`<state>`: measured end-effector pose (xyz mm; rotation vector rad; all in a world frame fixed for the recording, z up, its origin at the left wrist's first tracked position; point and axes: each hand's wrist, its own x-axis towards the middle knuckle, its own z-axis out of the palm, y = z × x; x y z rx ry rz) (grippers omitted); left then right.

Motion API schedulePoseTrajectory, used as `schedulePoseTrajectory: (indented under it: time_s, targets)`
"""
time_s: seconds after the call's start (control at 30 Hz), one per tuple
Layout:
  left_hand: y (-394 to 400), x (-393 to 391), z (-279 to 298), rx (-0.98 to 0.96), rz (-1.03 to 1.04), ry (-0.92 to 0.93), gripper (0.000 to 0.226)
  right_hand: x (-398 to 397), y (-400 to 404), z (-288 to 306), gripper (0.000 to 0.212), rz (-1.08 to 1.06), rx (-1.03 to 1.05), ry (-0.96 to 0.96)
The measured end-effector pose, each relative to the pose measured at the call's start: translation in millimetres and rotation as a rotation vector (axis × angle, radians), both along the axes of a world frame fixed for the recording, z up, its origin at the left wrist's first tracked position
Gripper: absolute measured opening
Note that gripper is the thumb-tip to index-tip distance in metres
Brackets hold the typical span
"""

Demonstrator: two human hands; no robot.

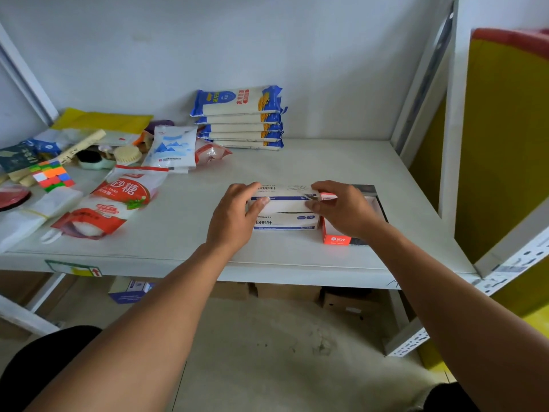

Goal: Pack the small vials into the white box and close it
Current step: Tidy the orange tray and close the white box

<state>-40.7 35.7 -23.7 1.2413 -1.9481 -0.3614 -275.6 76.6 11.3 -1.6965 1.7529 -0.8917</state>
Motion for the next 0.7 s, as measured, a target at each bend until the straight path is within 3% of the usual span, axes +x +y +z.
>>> schedulePoseTrajectory:
  time_s: [0.17, 0.5, 0.7]
  targets:
    - [-3, 0, 2, -0.045, 0.0, 0.015, 0.04, 1, -3, 1, 0.033, -0.032, -0.046, -0.025]
    - [4, 6, -10, -0.161, -0.027, -0.266, 0.049, 5, 2, 2, 0.031, 0.043, -0.02, 0.057]
    - [10, -2, -8, 0.002, -0.043, -0.152, 0.046, 3, 3, 0, 0.032, 0.051, -0.042, 0.067]
